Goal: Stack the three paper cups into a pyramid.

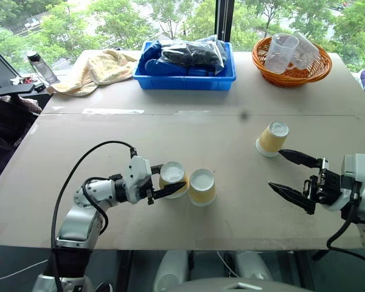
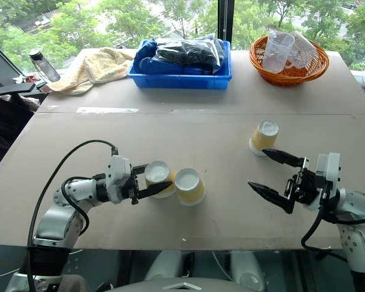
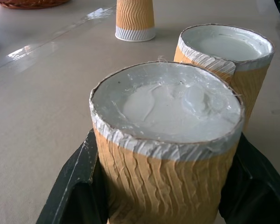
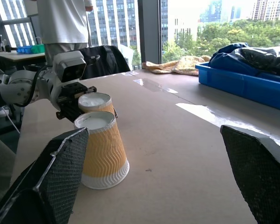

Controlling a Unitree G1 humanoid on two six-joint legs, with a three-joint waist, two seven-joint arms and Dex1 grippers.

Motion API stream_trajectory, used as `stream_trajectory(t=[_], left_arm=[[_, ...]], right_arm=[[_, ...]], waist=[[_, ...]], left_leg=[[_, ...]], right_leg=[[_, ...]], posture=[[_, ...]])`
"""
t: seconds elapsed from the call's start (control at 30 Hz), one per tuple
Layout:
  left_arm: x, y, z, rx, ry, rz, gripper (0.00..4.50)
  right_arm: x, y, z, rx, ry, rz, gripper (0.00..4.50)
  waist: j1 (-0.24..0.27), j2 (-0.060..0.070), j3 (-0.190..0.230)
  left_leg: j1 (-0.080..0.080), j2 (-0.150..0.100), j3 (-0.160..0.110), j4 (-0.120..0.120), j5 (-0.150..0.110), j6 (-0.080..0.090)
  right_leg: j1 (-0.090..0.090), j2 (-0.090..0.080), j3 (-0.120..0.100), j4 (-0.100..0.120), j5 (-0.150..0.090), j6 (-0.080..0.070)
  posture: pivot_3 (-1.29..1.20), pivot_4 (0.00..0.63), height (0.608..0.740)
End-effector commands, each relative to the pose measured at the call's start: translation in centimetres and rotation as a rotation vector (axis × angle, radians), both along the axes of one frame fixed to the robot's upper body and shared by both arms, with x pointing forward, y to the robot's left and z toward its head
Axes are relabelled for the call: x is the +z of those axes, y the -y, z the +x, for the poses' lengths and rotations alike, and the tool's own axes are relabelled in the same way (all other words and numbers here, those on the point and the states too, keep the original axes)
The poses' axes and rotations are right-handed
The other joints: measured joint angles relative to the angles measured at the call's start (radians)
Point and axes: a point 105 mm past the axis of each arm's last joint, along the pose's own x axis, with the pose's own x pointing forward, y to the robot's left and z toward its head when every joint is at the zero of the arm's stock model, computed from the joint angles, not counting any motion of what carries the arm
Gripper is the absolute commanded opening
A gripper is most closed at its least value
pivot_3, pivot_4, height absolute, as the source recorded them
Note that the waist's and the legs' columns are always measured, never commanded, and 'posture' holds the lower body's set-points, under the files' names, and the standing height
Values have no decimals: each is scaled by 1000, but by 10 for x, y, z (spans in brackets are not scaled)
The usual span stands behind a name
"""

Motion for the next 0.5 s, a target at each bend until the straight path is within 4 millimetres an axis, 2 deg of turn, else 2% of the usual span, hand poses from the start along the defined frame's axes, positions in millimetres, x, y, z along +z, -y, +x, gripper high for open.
stream_trajectory(t=[0.03,0.2,0.23,0.27,0.33,0.5], left_arm=[[3,11,-2,-40,17,-14,2156],[3,8,-3,-38,-3,-11,2156],[2,6,-4,-38,-7,-4,3136],[1,5,-4,-36,-7,5,3471],[0,2,-5,-34,-14,8,4458],[-1,0,-8,-33,-17,8,4458]], right_arm=[[10,-4,-3,10,38,-3,4500],[11,-3,-4,5,35,-6,4500],[11,-3,-5,5,34,-6,4500],[11,-3,-5,6,33,-6,4500],[11,-3,-6,8,31,-5,4500],[10,-4,-8,17,24,-6,4500]], waist=[[1,0,0],[-1,0,0],[-1,0,0],[-1,0,0],[-1,0,0],[-1,0,0]], left_leg=[[0,0,0,0,0,0],[0,0,0,0,0,0],[0,0,0,0,0,0],[0,0,0,0,0,0],[0,0,0,0,0,0],[0,0,0,0,0,0]], right_leg=[[0,0,0,0,0,0],[0,0,0,0,0,0],[0,0,0,0,0,0],[0,0,0,0,0,0],[0,0,0,0,0,0],[0,0,0,0,0,0]], posture=[[0,150,740],[0,150,740],[0,150,740],[0,150,740],[0,150,740],[0,150,740]])
